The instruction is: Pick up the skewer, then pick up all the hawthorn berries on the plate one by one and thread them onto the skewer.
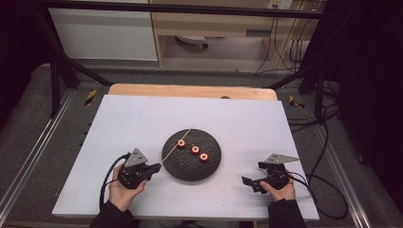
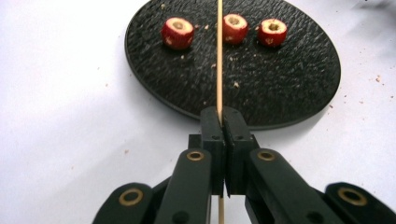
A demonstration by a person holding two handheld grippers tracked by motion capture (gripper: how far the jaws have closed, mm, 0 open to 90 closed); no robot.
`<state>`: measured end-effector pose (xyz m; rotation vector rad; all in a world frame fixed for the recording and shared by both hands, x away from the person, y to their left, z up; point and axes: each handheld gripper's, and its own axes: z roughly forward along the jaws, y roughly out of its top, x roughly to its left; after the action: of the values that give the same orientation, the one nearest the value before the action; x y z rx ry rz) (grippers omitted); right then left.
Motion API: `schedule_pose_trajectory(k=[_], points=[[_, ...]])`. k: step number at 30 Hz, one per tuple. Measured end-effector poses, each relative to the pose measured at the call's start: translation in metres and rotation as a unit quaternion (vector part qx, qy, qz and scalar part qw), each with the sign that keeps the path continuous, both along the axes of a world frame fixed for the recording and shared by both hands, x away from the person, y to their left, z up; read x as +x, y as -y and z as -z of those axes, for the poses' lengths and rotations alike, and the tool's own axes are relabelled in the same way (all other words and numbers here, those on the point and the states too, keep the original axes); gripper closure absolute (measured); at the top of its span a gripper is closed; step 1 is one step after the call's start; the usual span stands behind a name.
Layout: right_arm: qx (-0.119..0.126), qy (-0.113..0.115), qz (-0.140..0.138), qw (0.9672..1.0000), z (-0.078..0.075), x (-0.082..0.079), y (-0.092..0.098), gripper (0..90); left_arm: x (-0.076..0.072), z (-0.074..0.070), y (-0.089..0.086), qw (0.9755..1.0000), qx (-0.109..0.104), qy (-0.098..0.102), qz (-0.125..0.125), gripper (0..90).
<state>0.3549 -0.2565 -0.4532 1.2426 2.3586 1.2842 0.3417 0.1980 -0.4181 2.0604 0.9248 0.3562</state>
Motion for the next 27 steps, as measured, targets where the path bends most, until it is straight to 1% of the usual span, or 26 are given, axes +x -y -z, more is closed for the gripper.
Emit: schedule_pose_trajectory(k=[2, 3, 4, 5, 8, 9, 11, 14, 17, 18, 19, 20, 21, 22, 24, 25, 27], points=[[-0.001, -0.001, 0.0, 1.0, -0.002, 0.001, -0.002, 0.4, -0.002, 0.002, -0.002, 1.0, -0.003, 0.0, -0.003, 88.6], [0.002, -0.002, 0.002, 1.0, -0.005, 0.004, -0.006, 0.4, -0.004, 0.004, -0.006, 1.0, -0.004, -0.001, -0.004, 88.6], [0.003, -0.003, 0.001, 1.0, -0.007, 0.005, -0.008, 0.4, -0.004, 0.004, -0.006, 1.0, -0.004, -0.001, -0.004, 88.6], [0.001, 0.002, -0.003, 1.0, -0.008, 0.007, -0.011, 0.4, -0.005, 0.005, -0.008, 1.0, -0.008, -0.001, -0.006, 88.6], [-0.008, -0.001, -0.005, 1.0, -0.014, 0.011, -0.019, 0.4, -0.006, 0.007, -0.012, 0.9999, -0.01, -0.001, -0.008, 88.6], [-0.008, -0.001, -0.005, 1.0, -0.014, 0.011, -0.019, 0.4, -0.007, 0.007, -0.013, 0.9999, -0.011, -0.002, -0.006, 88.6], [-0.017, 0.001, -0.013, 0.9998, -0.02, 0.015, -0.028, 0.4, -0.007, 0.008, -0.014, 0.9999, -0.015, -0.002, -0.008, 88.6], [-0.027, -0.003, -0.019, 0.9994, -0.027, 0.019, -0.038, 0.4, -0.008, 0.008, -0.014, 0.9998, -0.017, 0.001, -0.006, 88.6], [-0.035, -0.003, -0.024, 0.9991, -0.03, 0.021, -0.043, 0.4, -0.009, 0.009, -0.014, 0.9999, -0.016, 0.004, -0.004, 88.6], [-0.039, -0.006, -0.023, 0.999, -0.033, 0.022, -0.046, 0.4, -0.01, 0.009, -0.014, 0.9998, -0.017, 0.004, -0.004, 88.6], [-0.049, -0.007, -0.027, 0.9984, -0.037, 0.025, -0.053, 0.4, -0.01, 0.01, -0.015, 0.9998, -0.019, 0.005, -0.004, 88.6], [-0.052, -0.005, -0.027, 0.9983, -0.039, 0.026, -0.056, 0.4, -0.01, 0.01, -0.015, 0.9998, -0.019, 0.005, -0.004, 88.6], [-0.052, -0.005, -0.027, 0.9983, -0.039, 0.026, -0.056, 0.4, -0.01, 0.01, -0.015, 0.9998, -0.019, 0.005, -0.004, 88.5], [-0.054, -0.002, -0.03, 0.9981, -0.043, 0.028, -0.061, 0.4, -0.01, 0.01, -0.015, 0.9998, -0.02, 0.006, -0.005, 88.6], [-0.058, -0.003, -0.034, 0.9977, -0.047, 0.031, -0.066, 0.4, -0.01, 0.01, -0.016, 0.9998, -0.019, 0.006, -0.005, 88.6], [-0.058, -0.003, -0.034, 0.9977, -0.047, 0.031, -0.066, 0.4, -0.01, 0.01, -0.016, 0.9998, -0.019, 0.006, -0.005, 88.6], [-0.066, -0.005, -0.035, 0.9972, -0.051, 0.035, -0.075, 0.4, -0.01, 0.01, -0.016, 0.9998, -0.019, 0.005, -0.005, 88.5]])
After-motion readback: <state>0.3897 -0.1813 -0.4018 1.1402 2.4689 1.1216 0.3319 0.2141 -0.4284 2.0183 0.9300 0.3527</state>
